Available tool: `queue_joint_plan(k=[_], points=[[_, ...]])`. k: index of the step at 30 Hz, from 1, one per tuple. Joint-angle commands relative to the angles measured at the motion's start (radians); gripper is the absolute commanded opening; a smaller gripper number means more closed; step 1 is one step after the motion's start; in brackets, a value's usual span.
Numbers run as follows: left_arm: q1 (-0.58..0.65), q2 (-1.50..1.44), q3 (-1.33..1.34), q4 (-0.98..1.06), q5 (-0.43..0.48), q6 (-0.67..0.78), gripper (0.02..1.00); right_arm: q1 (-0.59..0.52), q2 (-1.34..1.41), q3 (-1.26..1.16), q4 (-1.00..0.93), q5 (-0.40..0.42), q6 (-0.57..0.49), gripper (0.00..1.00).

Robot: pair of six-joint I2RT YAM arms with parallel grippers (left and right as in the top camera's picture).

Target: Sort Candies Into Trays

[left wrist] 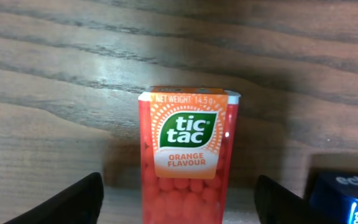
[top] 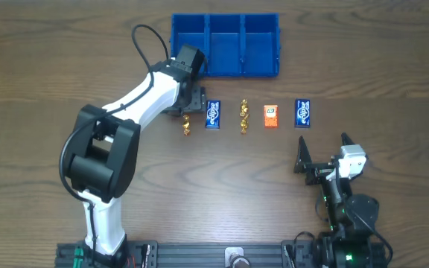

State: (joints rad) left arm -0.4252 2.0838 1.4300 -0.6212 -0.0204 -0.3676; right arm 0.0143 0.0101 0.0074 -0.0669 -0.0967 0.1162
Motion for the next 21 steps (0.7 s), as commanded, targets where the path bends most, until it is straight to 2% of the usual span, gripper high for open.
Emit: queue_joint_plan(k=[1,6,13,17,21], points=[[0.006,0.022,0.020,0.003,0.013,0.010,0.625,-0.006,-0.007,0.000,-0.010,0.006,-0.013,0.998],[0.006,0.022,0.020,0.012,0.015,0.009,0.448,-0.006,-0.007,0.000,-0.010,0.006,-0.013,0.998],[0.006,0.022,0.020,0.027,0.021,0.009,0.310,-0.006,-0.007,0.000,-0.010,0.006,-0.013,0.998],[0.004,0.010,0.039,0.003,0.021,0.009,0.253,-0.006,-0.007,0.000,-0.010,0.006,-0.013,0.998],[-0.019,-0.070,0.100,-0.064,0.006,0.004,0.255,-0.006,-0.007,0.000,-0.010,0.006,-0.013,0.998]])
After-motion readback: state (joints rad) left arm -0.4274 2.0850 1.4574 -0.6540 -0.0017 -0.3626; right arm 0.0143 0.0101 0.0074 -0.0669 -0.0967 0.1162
